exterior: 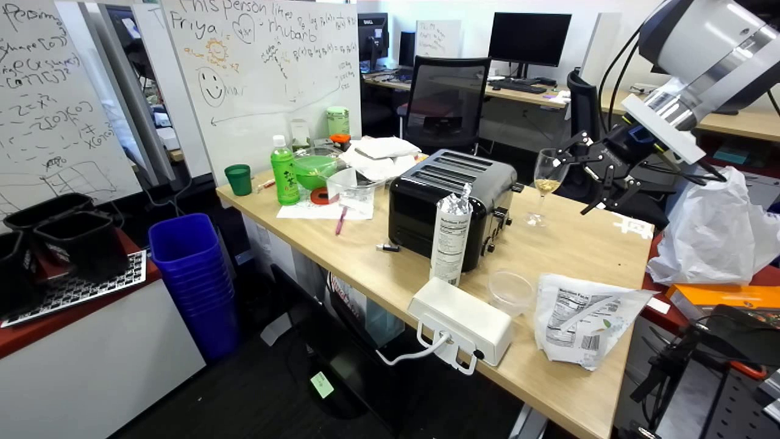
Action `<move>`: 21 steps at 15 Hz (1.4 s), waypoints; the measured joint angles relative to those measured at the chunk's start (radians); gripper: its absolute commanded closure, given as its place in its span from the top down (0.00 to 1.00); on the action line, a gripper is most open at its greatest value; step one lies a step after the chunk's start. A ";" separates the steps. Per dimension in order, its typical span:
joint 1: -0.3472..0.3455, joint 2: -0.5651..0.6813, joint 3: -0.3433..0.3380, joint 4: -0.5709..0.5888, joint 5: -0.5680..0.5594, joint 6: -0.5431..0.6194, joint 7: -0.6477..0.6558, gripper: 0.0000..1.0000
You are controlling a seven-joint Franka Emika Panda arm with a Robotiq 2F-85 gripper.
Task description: Turn the bottom right knob of the toaster to the left
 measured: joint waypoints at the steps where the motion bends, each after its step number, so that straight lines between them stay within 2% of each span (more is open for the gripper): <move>1: 0.000 0.000 0.000 0.000 0.000 0.000 0.000 1.00; 6: -0.005 0.012 0.002 0.002 0.003 -0.005 0.040 1.00; 10: -0.043 0.099 0.000 0.031 0.023 -0.104 0.121 1.00; 16: -0.107 0.271 -0.002 0.130 0.151 -0.233 0.245 1.00; 21: -0.145 0.387 -0.005 0.201 0.265 -0.284 0.345 1.00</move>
